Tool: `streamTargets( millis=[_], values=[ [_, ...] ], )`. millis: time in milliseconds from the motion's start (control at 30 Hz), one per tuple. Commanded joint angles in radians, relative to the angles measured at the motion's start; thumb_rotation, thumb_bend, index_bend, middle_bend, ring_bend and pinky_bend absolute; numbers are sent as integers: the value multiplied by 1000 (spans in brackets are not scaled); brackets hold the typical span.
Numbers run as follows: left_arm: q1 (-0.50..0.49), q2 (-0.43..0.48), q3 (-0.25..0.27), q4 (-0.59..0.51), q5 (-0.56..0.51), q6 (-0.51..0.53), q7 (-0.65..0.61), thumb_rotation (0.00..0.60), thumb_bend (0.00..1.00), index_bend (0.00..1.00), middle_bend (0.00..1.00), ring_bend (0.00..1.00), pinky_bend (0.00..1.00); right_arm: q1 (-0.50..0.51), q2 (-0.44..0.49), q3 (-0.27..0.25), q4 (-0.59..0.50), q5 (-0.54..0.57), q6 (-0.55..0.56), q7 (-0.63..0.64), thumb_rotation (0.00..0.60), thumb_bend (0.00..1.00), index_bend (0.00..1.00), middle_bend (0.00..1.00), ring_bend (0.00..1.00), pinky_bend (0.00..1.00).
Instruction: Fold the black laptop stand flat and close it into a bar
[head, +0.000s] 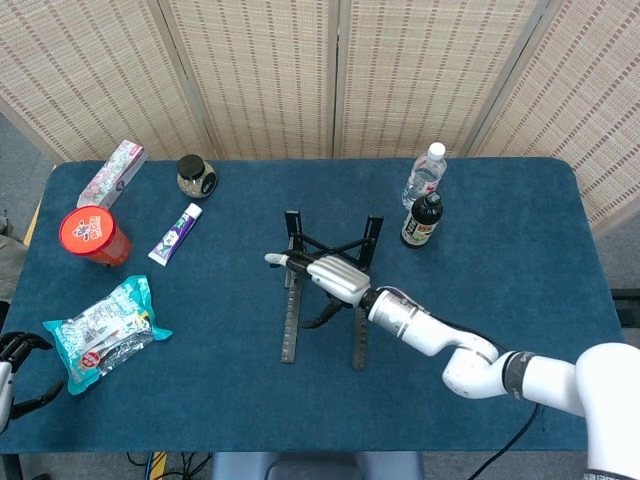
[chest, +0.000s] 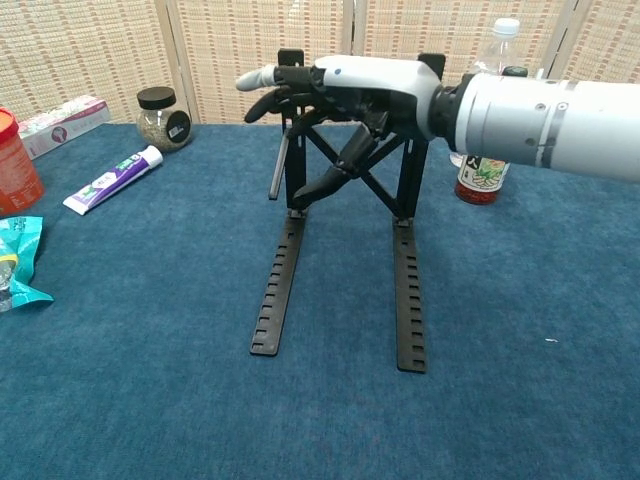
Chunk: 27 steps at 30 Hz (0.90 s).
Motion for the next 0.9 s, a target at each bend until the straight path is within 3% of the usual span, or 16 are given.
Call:
streamTargets(
  millis=[33, 333, 900],
  values=[
    [2, 1, 2, 1, -2, -2, -3, 600, 112, 374, 327, 213, 191, 33, -65, 22, 56, 31, -30, -20, 600, 17, 0, 159, 32, 155],
    [9, 5, 4, 10, -8, -2, -18, 600, 112, 374, 327, 213, 190, 77, -186, 23, 209, 66, -85, -39, 600, 19, 0, 159, 32, 148],
    [12, 14, 1, 9, -8, -3, -36, 600, 112, 374, 327, 213, 191, 116, -326, 3, 445, 85, -155, 21, 600, 24, 0, 163, 32, 148]
  ],
)
